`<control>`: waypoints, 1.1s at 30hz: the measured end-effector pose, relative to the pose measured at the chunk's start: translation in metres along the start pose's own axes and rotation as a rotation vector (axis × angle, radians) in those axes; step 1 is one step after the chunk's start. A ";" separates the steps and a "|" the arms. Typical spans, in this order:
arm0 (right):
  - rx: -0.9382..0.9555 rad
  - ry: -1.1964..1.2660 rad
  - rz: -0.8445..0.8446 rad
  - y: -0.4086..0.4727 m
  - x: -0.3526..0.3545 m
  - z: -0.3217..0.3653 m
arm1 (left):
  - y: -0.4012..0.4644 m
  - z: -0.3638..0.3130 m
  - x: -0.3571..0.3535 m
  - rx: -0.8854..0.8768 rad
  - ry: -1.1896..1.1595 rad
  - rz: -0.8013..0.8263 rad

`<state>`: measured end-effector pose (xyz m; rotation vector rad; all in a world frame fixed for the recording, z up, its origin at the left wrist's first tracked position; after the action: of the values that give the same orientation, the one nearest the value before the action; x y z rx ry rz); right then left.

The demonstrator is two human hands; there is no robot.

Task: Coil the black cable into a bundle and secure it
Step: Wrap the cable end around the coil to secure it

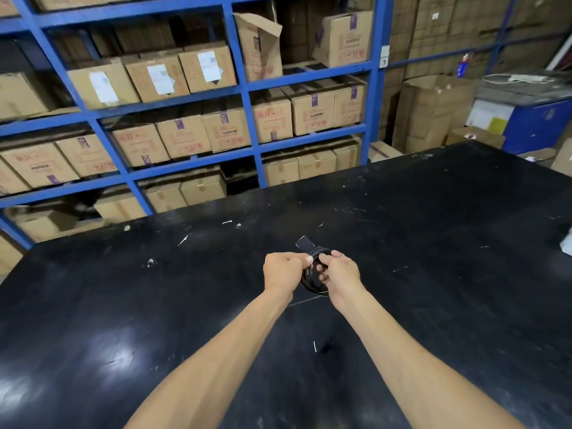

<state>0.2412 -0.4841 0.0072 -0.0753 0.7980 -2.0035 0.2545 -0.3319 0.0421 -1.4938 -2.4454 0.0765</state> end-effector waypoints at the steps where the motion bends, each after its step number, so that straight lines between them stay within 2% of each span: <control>1: 0.003 -0.004 -0.005 0.000 0.001 0.000 | 0.001 0.001 -0.001 0.007 0.014 -0.004; 7: -0.024 0.053 -0.019 -0.003 0.001 0.001 | 0.004 0.002 -0.006 0.052 0.076 -0.001; 10: 0.019 -0.017 0.047 -0.006 -0.003 0.010 | -0.006 -0.015 -0.008 -0.154 0.182 0.050; 14: 0.128 -0.191 0.088 -0.010 -0.003 0.029 | -0.014 -0.028 -0.002 -0.363 0.250 0.004; 18: 0.443 -0.594 -0.032 -0.019 0.006 0.054 | -0.017 -0.031 -0.008 -0.418 0.316 0.026; 21: 0.654 -0.852 0.045 -0.031 -0.003 0.061 | -0.014 -0.030 -0.009 -0.392 0.328 0.057; 25: 0.888 -1.074 0.146 -0.040 -0.009 0.059 | -0.004 -0.021 -0.009 -0.261 0.278 0.145; 28: 1.237 -1.324 0.200 -0.055 -0.019 0.060 | 0.000 -0.018 -0.011 -0.183 0.228 0.217; 30: 1.438 -1.431 0.222 -0.066 -0.024 0.059 | -0.001 -0.021 -0.013 -0.182 0.230 0.279; 33: 1.594 -1.464 0.146 -0.073 -0.027 0.067 | -0.006 -0.028 -0.013 -0.234 0.282 0.335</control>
<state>0.2250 -0.4717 0.1082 -0.4299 -1.6061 -1.3335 0.2624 -0.3487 0.0672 -1.8589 -2.0196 -0.3429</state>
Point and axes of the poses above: each hand's wrist, its own y-axis towards the middle knuckle, its own x-axis out of the back of the hand, z = x × y, the point moved 9 cm from there along y, towards the middle knuckle, and after that the axes turned 11 degrees about -z, right-handed, at the moved point
